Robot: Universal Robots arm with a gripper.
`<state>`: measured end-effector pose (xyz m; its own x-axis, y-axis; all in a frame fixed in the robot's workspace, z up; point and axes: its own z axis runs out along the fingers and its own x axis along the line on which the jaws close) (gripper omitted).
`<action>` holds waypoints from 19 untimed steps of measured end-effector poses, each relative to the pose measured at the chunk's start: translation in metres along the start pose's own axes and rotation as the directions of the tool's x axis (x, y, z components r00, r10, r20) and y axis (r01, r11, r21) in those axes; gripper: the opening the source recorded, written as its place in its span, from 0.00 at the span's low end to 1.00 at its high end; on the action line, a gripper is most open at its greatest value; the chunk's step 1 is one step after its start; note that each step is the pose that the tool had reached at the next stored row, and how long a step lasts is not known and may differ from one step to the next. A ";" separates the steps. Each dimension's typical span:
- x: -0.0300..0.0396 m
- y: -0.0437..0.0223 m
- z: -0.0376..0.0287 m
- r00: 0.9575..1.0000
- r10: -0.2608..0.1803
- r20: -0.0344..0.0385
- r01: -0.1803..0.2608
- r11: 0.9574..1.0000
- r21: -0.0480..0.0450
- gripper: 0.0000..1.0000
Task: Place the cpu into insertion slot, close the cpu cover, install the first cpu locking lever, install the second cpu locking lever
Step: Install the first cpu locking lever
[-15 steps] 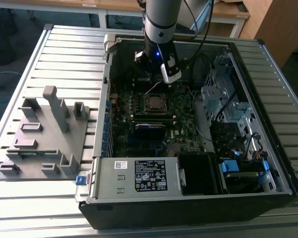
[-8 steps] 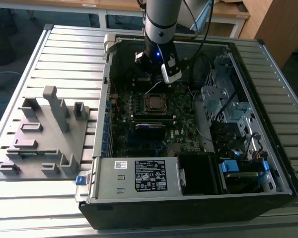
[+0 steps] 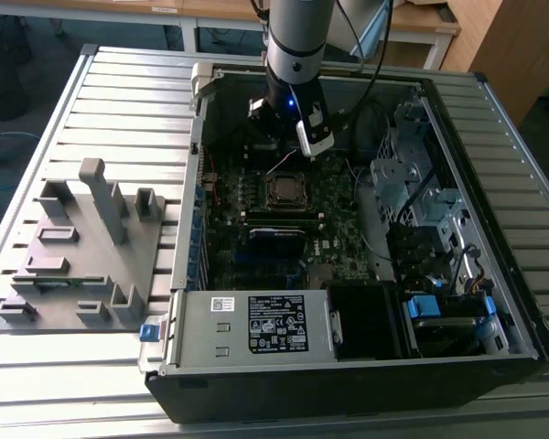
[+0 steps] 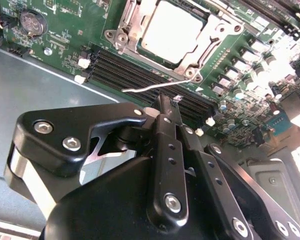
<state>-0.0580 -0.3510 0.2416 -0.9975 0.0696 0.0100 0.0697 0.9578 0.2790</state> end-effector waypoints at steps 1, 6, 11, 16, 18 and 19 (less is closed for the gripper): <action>0.0000 0.0000 0.0000 1.000 0.000 0.000 0.000 1.000 0.000 0.10; 0.0000 -0.0001 0.0006 1.000 0.000 0.000 0.000 1.000 0.000 0.10; 0.0008 -0.0005 0.0016 1.000 0.000 -0.001 0.000 1.000 0.000 0.10; 0.0007 -0.0005 0.0016 1.000 0.001 -0.002 -0.001 1.000 0.000 0.10; 0.0007 -0.0005 0.0016 1.000 0.001 -0.002 -0.001 1.000 0.000 0.10; 0.0007 -0.0005 0.0019 1.000 0.001 -0.002 -0.001 1.000 0.001 0.10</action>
<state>-0.0587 -0.3509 0.2396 -0.9975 0.0696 0.0122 0.0703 0.9580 0.2781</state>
